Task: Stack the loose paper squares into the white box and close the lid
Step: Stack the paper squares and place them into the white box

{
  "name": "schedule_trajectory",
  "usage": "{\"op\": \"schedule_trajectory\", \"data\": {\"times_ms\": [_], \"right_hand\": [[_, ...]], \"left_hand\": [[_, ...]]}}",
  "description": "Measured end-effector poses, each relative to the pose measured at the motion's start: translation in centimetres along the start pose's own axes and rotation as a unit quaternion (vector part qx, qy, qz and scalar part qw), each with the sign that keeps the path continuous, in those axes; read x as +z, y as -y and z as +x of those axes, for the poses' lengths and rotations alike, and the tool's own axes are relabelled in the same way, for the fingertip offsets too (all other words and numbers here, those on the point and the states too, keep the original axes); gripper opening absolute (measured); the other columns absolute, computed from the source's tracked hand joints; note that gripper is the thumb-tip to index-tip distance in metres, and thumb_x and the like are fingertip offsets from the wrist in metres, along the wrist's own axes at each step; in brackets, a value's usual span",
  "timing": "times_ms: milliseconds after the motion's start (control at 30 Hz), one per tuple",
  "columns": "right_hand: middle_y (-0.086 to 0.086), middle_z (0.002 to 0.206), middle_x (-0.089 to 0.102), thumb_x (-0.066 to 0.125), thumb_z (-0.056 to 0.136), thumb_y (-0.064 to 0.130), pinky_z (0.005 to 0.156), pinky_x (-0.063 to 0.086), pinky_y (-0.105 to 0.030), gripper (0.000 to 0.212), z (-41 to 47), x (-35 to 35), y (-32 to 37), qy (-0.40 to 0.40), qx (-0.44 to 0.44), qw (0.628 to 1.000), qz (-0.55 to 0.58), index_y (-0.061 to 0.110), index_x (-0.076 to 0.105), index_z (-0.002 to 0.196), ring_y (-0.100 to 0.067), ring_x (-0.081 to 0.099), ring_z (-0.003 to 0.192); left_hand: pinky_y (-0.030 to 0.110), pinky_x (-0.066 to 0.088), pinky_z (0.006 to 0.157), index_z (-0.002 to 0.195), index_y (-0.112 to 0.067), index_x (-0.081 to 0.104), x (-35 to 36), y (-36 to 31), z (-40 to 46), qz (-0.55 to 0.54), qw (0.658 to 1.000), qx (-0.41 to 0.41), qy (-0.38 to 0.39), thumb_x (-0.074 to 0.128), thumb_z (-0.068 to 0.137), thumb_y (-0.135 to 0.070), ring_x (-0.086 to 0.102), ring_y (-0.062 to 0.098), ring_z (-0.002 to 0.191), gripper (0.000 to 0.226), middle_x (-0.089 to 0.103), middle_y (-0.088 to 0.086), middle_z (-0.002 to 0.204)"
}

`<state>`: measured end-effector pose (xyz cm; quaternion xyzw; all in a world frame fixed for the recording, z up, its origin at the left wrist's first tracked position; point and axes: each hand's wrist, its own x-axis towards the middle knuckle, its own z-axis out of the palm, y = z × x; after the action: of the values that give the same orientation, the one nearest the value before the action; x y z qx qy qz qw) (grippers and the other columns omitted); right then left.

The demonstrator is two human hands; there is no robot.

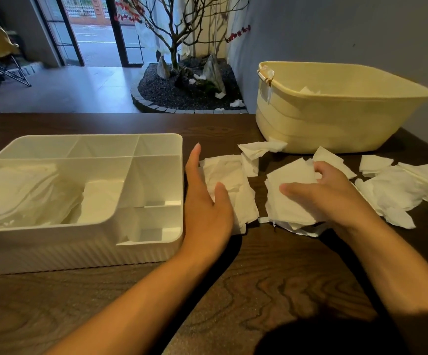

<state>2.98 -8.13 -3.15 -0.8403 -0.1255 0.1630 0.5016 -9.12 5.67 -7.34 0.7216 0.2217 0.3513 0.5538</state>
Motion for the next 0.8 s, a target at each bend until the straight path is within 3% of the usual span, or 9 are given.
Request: {"op": "schedule_trajectory", "data": {"times_ms": [100,233,367,433,533,600,700,800], "right_hand": [[0.001,0.122,0.062,0.071,0.088,0.018,0.075,0.053,-0.036,0.057,-0.6,0.3,0.3,0.015,-0.033,0.999,-0.01,0.032,0.042,0.136,-0.023,0.064,0.104],[-0.003,0.101,0.077,0.065,0.082,-0.012,0.075,0.06,-0.035,0.076,-1.5,1.6,0.5,0.138,-0.083,0.966,0.202,0.034,0.044,0.139,-0.021,0.074,0.093],[-0.01,0.1,0.075,0.067,0.069,-0.009,0.08,0.057,-0.036,0.085,-1.9,2.1,0.7,0.156,-0.139,0.93,0.301,0.034,0.05,0.139,-0.028,0.068,0.089],[-0.004,0.095,0.075,0.064,0.07,-0.016,0.073,0.058,-0.028,0.085,-1.9,1.9,0.7,0.136,-0.169,0.926,0.309,0.034,0.051,0.139,-0.02,0.068,0.084],[0.003,0.085,0.075,0.061,0.079,-0.024,0.057,0.054,-0.018,0.088,-1.9,2.0,0.7,0.118,-0.201,0.947,0.223,0.041,0.047,0.137,-0.007,0.069,0.071],[0.0,0.094,0.077,0.063,0.083,-0.019,0.065,0.059,-0.025,0.086,-2.0,2.4,0.4,0.128,-0.2,0.954,0.186,0.045,0.044,0.138,-0.014,0.073,0.08],[0.001,0.099,0.077,0.064,0.086,-0.012,0.072,0.061,-0.03,0.08,-2.0,2.7,0.3,0.117,-0.189,0.959,0.175,0.042,0.042,0.141,-0.02,0.074,0.091],[-0.002,0.101,0.077,0.066,0.088,-0.008,0.071,0.059,-0.028,0.078,-1.8,2.9,0.1,0.118,-0.173,0.961,0.179,0.045,0.042,0.141,-0.019,0.074,0.093]], "left_hand": [[0.018,0.03,0.114,0.156,-0.04,0.016,-0.1,0.1,0.0,0.001,1.0,-0.002,0.011,0.044,0.102,-0.003,0.037,-0.002,0.137,0.071,0.037,-0.011,0.154],[0.031,0.039,0.115,0.155,-0.04,0.022,-0.1,0.5,0.1,0.009,1.0,0.014,0.013,0.044,0.101,-0.003,0.046,0.002,0.132,0.069,0.045,-0.012,0.146],[0.042,0.044,0.111,0.143,-0.036,0.047,0.0,1.1,0.4,0.022,1.0,0.012,0.016,0.043,0.099,-0.005,0.053,0.009,0.127,0.053,0.053,-0.01,0.137],[0.044,0.048,0.105,0.128,-0.033,0.06,0.2,1.4,0.6,0.022,1.0,-0.007,0.015,0.043,0.099,-0.007,0.057,0.012,0.12,0.042,0.057,-0.008,0.127],[0.032,0.048,0.105,0.111,-0.032,0.066,0.2,0.7,0.5,-0.001,0.999,-0.046,0.016,0.045,0.101,-0.01,0.057,0.004,0.113,0.033,0.058,-0.009,0.122],[0.026,0.048,0.097,0.101,-0.035,0.067,0.2,0.0,0.3,-0.023,0.997,-0.065,0.03,0.046,0.104,-0.019,0.057,0.0,0.107,0.027,0.06,-0.006,0.118],[0.028,0.049,0.095,0.1,-0.032,0.072,0.1,-0.6,0.0,-0.066,0.994,-0.069,0.05,0.045,0.104,-0.037,0.06,0.001,0.102,0.028,0.065,-0.011,0.108],[0.003,0.041,0.079,0.095,-0.034,0.071,0.2,-0.7,-0.1,-0.039,0.995,-0.058,0.077,0.05,0.101,-0.043,0.055,-0.01,0.095,0.023,0.062,-0.013,0.103]]}}
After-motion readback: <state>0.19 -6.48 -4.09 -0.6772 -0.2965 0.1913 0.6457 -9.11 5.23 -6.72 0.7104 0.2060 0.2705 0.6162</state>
